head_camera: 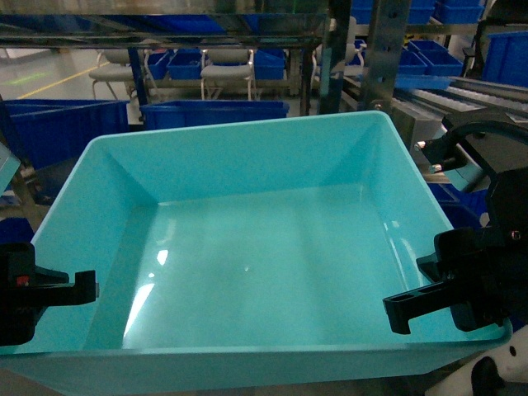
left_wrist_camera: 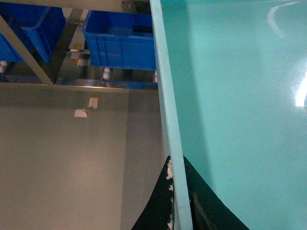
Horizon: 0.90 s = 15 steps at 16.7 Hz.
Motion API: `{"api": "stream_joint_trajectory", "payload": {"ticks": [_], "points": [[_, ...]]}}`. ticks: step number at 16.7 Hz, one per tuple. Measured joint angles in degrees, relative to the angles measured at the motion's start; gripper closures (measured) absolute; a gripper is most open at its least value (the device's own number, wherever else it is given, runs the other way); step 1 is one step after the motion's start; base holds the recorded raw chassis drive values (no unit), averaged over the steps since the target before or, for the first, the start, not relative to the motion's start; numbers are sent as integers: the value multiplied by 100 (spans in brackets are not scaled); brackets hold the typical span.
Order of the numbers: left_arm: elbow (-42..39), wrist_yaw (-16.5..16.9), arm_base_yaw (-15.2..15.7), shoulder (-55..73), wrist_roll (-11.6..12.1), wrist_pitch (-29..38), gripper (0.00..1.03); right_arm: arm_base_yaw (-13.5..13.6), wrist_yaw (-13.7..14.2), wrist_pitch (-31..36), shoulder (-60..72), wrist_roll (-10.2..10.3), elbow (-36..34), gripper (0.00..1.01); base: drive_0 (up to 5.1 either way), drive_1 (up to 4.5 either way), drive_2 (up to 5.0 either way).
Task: Organize blue bins on left shelf correctly
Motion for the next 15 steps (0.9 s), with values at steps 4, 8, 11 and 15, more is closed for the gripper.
{"api": "stream_joint_trajectory", "payload": {"ticks": [4,8,11,15], "points": [[0,0,0,-2,0,-4,101,0,0,0,0,0,0,99,-326,399,-29],[0,2,0,-2,0,11,101,0,0,7,0,0,0,99,-166,430,-280],[0,2,0,0,0,13,101,-2,0,13,0,0,0,99,-373,474,-68],[0,0,0,0,0,9,101,0,-2,0,0,0,0,99,-455,410,-21]]}}
